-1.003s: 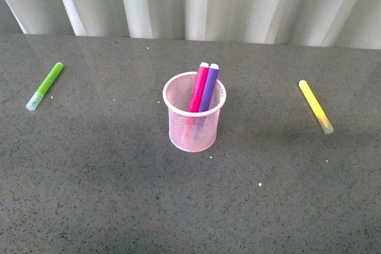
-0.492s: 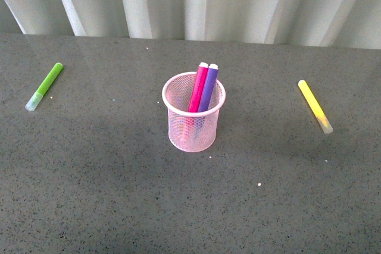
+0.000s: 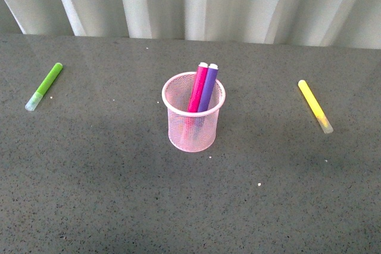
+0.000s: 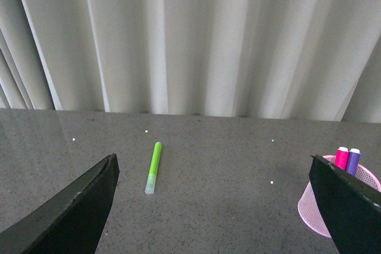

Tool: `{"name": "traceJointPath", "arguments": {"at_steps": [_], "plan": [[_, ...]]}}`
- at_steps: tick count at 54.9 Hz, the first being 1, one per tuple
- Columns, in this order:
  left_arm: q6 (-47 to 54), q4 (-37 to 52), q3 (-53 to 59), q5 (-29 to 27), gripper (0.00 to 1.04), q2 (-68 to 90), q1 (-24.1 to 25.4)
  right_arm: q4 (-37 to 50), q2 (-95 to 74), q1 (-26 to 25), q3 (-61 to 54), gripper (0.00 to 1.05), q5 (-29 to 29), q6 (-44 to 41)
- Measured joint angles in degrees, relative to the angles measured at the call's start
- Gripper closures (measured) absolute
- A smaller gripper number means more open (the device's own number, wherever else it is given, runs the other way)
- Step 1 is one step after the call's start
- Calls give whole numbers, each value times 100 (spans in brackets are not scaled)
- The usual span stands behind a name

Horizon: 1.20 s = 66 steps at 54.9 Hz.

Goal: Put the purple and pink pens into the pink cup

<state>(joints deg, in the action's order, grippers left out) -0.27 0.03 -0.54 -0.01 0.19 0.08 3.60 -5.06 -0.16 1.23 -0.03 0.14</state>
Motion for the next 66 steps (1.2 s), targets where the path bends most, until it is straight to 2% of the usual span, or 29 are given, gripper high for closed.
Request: {"name": "traceJointPath", "arguments": {"at_steps": [3, 16, 36, 40, 43, 66], "plan": [[-2, 0, 0, -2, 7, 2, 0, -319, 348, 0, -2, 101, 4, 0], [0, 0, 0, -2, 7, 0, 0, -352, 481, 0, 0, 101, 2, -2], [0, 0, 0, -2, 7, 0, 0, -352, 481, 0, 0, 32, 0, -2], [0, 0, 0, -2, 7, 0, 0, -352, 481, 0, 0, 15, 0, -2], [0, 0, 0, -2, 7, 0, 0, -352, 481, 0, 0, 6, 0, 0], [0, 0, 0, -2, 7, 0, 0, -352, 481, 0, 0, 7, 0, 2]]}}
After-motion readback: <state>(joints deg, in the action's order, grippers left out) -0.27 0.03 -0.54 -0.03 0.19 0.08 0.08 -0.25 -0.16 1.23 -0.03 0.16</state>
